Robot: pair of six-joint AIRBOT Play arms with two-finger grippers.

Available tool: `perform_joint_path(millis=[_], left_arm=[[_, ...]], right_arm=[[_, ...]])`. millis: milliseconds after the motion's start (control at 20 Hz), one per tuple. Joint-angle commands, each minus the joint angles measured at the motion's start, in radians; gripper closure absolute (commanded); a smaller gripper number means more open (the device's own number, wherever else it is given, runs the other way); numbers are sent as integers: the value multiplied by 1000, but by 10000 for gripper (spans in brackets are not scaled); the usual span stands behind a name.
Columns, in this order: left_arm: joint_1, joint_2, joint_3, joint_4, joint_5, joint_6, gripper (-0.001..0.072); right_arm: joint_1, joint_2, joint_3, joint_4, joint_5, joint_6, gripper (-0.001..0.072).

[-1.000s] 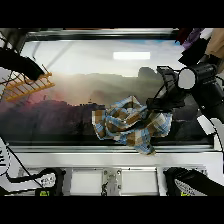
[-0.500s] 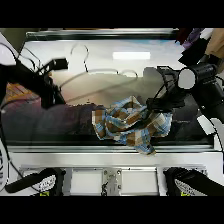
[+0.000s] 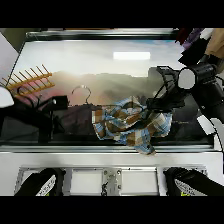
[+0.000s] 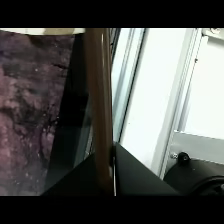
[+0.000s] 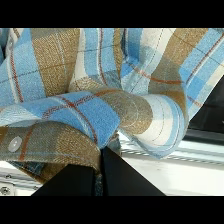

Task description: Fold the clothes and pants, and hang the long-sleeved shirts on hangers.

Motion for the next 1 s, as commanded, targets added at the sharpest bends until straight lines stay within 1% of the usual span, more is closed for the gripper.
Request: perform_joint_path(millis=[0,150,250,400,700,850,950], left_arm=[[0,119,-121,0,51,21,698],[-2,128,-176,0,78,-34,698],[-2,86,-179,-12,88,-35,698],[-12,6,-155,-80,129,-34,698],[-171,-129,-138,-79,172,-37,698],[-193,-169,-137,-80,256,-73,699],[-193,-195,-137,-106,281,-75,698]], right_arm=[[0,0,0,0,0,0,691],[0,0,0,0,0,0,690],[0,0,0,0,0,0,691],[0,0,0,0,0,0,690],[0,0,0,0,0,0,690],[0,0,0,0,0,0,691],[0,0,0,0,0,0,691]])
